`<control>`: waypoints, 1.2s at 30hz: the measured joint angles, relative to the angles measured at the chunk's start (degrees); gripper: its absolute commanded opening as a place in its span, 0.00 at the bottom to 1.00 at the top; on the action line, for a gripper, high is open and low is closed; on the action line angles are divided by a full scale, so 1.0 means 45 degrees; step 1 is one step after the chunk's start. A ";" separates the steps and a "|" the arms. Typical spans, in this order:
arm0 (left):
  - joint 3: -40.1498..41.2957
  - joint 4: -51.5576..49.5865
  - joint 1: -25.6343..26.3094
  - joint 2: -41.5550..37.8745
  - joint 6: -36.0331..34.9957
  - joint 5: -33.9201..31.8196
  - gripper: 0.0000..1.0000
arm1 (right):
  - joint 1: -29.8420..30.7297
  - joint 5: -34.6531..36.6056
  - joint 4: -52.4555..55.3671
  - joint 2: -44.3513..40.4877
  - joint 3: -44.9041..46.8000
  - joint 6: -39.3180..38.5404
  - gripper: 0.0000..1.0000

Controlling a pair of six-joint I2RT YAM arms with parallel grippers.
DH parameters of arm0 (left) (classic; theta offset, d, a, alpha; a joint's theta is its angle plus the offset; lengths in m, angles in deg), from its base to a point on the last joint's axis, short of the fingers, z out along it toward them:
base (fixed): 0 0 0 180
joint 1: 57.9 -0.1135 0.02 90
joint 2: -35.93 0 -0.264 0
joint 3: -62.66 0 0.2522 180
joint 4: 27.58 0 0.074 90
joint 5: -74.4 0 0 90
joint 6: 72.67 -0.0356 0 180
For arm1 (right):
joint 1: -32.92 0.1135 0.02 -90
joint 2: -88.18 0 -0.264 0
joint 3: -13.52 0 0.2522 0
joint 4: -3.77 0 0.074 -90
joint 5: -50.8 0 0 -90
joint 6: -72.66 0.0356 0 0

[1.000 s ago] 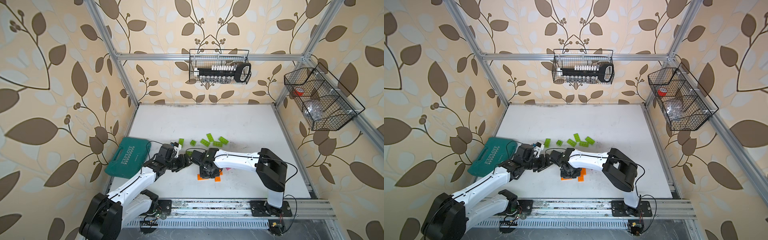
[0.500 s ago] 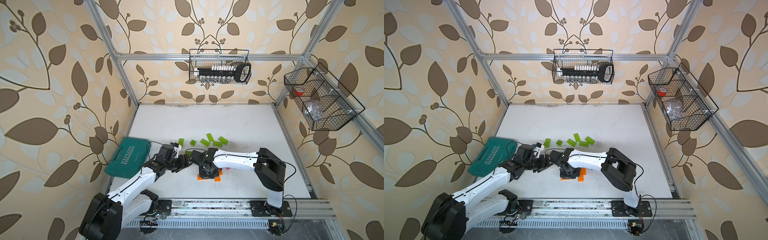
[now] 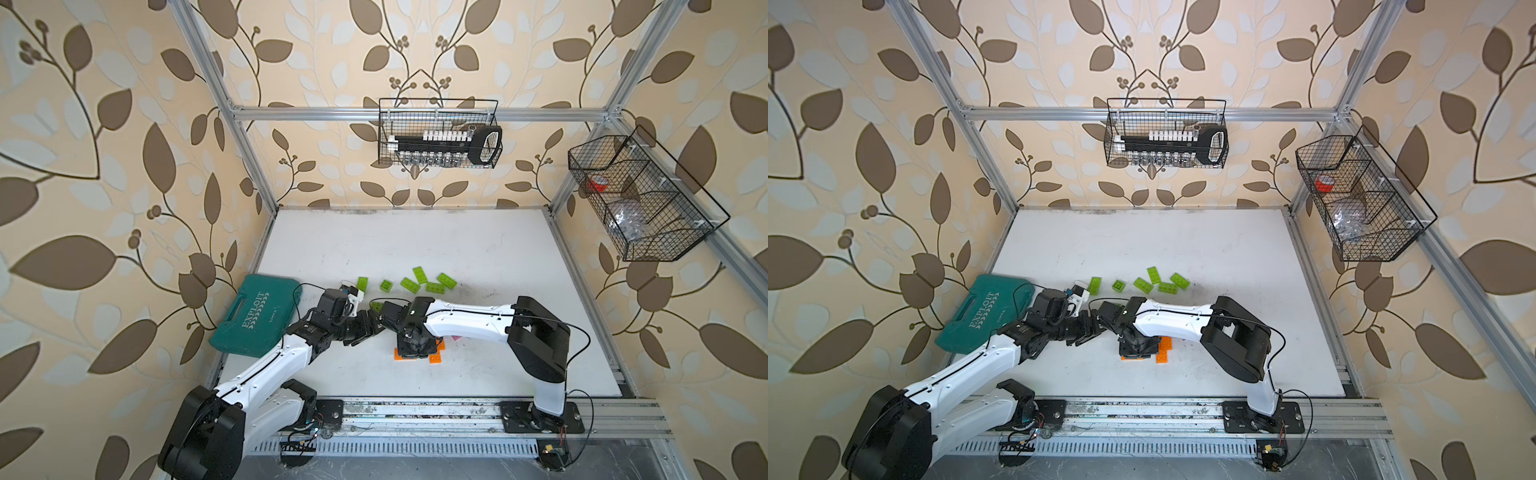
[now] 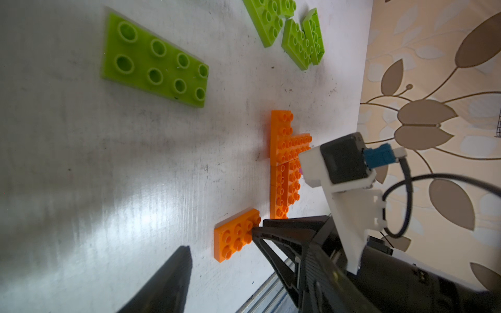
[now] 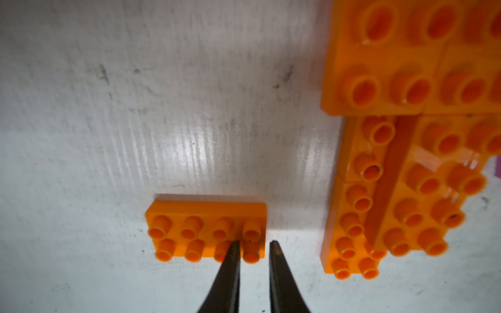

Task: Assemble a small pinwheel with lego
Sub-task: Pick up the lego brick from the center of the board.

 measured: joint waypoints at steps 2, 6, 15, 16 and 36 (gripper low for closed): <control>0.0000 0.0005 0.0000 -0.0029 0.0000 0.0000 0.69 | 0.0000 -0.0015 0.0049 0.0039 -0.0019 -0.0005 0.15; 0.0000 0.0010 0.0000 -0.0068 0.0000 0.0005 0.69 | 0.0000 -0.0049 0.0238 0.0238 -0.0214 0.0015 0.13; 0.0010 0.0010 0.0000 -0.0078 0.0000 0.0005 0.69 | -0.0005 -0.0092 0.0602 0.0335 -0.0379 -0.0005 0.11; 0.0010 0.0005 0.0000 -0.0083 0.0000 0.0000 0.69 | -0.0005 -0.0092 0.0646 0.0340 -0.0379 -0.0015 0.11; 0.0010 0.0058 0.0000 -0.0053 0.0000 -0.0015 0.69 | -0.0423 -0.0418 0.0617 0.0432 -0.0461 -0.0724 0.11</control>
